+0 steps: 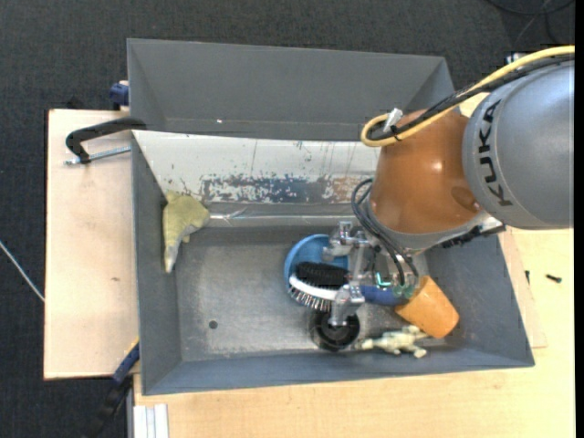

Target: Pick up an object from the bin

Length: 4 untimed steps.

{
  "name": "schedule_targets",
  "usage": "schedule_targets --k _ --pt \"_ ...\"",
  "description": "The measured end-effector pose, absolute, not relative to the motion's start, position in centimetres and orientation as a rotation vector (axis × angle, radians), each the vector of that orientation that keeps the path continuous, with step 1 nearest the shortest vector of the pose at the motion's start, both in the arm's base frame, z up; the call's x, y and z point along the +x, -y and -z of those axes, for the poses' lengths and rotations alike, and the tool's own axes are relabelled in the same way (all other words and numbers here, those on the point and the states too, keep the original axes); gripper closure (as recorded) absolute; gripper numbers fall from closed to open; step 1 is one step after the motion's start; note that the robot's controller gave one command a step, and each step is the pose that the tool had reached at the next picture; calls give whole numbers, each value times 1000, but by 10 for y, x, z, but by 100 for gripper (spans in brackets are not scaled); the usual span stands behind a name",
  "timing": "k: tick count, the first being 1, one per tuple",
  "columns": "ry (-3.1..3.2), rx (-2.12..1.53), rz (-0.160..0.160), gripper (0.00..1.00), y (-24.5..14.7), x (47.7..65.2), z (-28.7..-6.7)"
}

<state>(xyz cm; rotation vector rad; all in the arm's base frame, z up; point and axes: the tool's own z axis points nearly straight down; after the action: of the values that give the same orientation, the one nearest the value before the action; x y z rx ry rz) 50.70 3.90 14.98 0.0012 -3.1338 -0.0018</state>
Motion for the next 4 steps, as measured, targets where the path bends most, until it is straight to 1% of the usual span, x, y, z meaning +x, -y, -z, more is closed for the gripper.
schedule_targets --k 1,2,3,4 --pt "3132 -314 14 0 -11 503 -78" --pt "3078 -665 3 0 36 520 -101" --pt "3059 -734 6 0 40 517 -101" --pt "2969 -1040 13 0 40 518 -80"
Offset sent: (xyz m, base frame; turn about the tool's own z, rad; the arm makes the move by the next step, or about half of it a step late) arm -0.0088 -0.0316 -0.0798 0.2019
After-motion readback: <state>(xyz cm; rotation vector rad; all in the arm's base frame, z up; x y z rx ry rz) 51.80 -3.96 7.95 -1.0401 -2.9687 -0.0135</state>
